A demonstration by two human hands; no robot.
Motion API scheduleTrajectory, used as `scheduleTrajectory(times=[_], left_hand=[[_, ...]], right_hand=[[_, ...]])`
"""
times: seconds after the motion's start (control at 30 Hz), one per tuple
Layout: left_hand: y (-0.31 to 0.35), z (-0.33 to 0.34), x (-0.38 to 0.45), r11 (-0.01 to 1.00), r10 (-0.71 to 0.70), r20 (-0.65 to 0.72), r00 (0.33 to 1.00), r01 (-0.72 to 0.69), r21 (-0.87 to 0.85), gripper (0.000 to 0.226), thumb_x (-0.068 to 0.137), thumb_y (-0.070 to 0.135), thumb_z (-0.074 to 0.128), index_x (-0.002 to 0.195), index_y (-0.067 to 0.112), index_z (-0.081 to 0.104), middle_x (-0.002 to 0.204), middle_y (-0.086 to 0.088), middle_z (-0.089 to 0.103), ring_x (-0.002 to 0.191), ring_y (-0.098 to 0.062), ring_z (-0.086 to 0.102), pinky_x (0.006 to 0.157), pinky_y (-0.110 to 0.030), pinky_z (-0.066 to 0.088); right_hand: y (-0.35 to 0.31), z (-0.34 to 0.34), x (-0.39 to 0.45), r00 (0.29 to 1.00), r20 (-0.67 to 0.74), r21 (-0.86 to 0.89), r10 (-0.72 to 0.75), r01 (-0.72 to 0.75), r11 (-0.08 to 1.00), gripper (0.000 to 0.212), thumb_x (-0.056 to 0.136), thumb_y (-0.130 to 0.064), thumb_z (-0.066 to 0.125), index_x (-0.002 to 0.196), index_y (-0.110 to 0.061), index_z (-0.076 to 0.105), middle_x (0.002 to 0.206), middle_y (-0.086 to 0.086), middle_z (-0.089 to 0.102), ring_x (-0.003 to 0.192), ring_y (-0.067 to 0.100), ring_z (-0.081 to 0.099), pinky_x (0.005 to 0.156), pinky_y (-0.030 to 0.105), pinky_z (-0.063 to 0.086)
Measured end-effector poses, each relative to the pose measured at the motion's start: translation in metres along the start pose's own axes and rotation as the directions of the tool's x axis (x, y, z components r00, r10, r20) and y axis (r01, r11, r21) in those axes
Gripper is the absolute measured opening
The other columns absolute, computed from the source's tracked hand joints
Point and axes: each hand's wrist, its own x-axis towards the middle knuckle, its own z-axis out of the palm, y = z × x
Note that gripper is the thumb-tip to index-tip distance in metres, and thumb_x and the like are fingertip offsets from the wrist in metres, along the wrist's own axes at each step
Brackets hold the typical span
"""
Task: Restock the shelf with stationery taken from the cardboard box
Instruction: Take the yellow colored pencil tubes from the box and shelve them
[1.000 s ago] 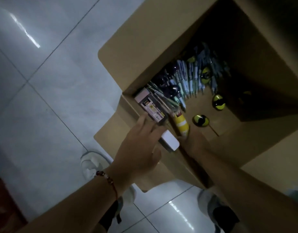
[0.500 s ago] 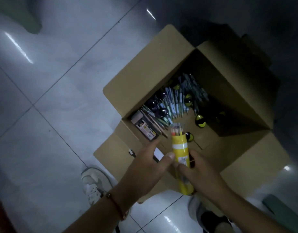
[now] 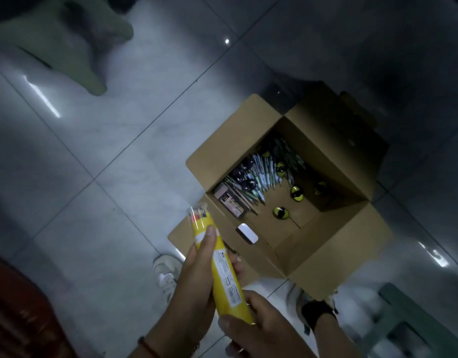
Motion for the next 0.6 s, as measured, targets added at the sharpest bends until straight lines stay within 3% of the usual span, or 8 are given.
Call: scheduleTrajectory(times=[0.07,0.13,0.23,0.3,0.37,0.5,0.6], left_hand=[[0.007,-0.010,-0.020,0.992,-0.051,0.023,0.998,0.053,-0.114,0.060,0.072,0.054,0.065,0.108,0.007,0.059,0.074,-0.013,0.061,0.065,-0.028,0.062,0.065,-0.037,0.053],[0.020,-0.020,-0.046,0.977,-0.047,0.094,0.994,0.066,-0.204,0.054,0.073,0.043,0.062,0.108,0.003,0.055,0.076,-0.014,0.060,0.066,-0.026,0.062,0.065,-0.036,0.053],[0.055,-0.046,-0.101,0.957,0.076,0.133,0.988,-0.035,-0.288,0.049,0.074,0.032,0.060,0.113,0.003,0.051,0.088,-0.018,0.063,0.075,-0.027,0.065,0.072,-0.040,0.054],[0.085,-0.072,-0.150,0.929,0.217,0.139,0.966,-0.160,-0.335,0.050,0.076,0.030,0.065,0.117,0.008,0.048,0.106,-0.023,0.061,0.087,-0.029,0.063,0.076,-0.042,0.052],[0.115,-0.099,-0.211,0.885,0.378,0.113,0.919,-0.322,-0.337,0.044,0.080,0.025,0.067,0.118,0.016,0.049,0.111,-0.020,0.060,0.090,-0.026,0.064,0.072,-0.041,0.055],[0.161,-0.155,-0.350,0.757,0.616,-0.038,0.787,-0.605,-0.245,0.051,0.081,0.022,0.074,0.125,0.025,0.047,0.094,-0.003,0.069,0.078,-0.023,0.069,0.065,-0.041,0.056],[0.173,-0.215,-0.433,0.641,0.734,-0.197,0.650,-0.759,-0.113,0.047,0.084,0.023,0.074,0.118,0.043,0.049,0.093,0.007,0.070,0.076,-0.024,0.071,0.060,-0.039,0.057]], right_hand=[[-0.009,0.013,-0.017,1.000,0.013,-0.011,0.005,-0.005,1.000,0.025,0.083,-0.038,0.071,0.106,-0.030,0.065,0.077,0.000,0.073,0.065,0.014,0.069,0.077,0.033,0.056],[-0.023,0.025,-0.034,1.000,0.021,0.035,0.016,-0.016,0.999,0.027,0.079,-0.038,0.068,0.100,-0.022,0.066,0.075,0.007,0.072,0.064,0.020,0.067,0.072,0.037,0.055],[-0.052,0.047,-0.077,0.998,0.060,0.107,-0.018,0.012,0.994,0.020,0.084,-0.022,0.063,0.092,-0.003,0.063,0.068,0.014,0.066,0.058,0.023,0.060,0.060,0.034,0.051],[-0.085,0.066,-0.116,0.990,0.139,0.120,-0.028,0.011,0.993,0.038,0.076,-0.033,0.056,0.090,0.003,0.059,0.068,0.017,0.063,0.055,0.023,0.056,0.055,0.030,0.048],[-0.121,0.092,-0.161,0.977,0.207,0.066,-0.049,0.036,0.997,0.046,0.077,-0.038,0.047,0.094,0.004,0.056,0.068,0.018,0.060,0.053,0.022,0.054,0.052,0.029,0.046],[-0.182,0.170,-0.258,0.952,0.303,-0.039,-0.053,0.068,0.997,0.047,0.074,-0.039,0.043,0.087,0.004,0.060,0.065,0.022,0.058,0.048,0.025,0.052,0.045,0.030,0.045],[-0.203,0.249,-0.303,0.911,0.401,-0.230,-0.100,0.206,0.951,0.062,0.047,-0.048,0.076,0.086,0.000,0.074,0.081,0.023,0.067,0.057,0.026,0.061,0.048,0.030,0.049]])
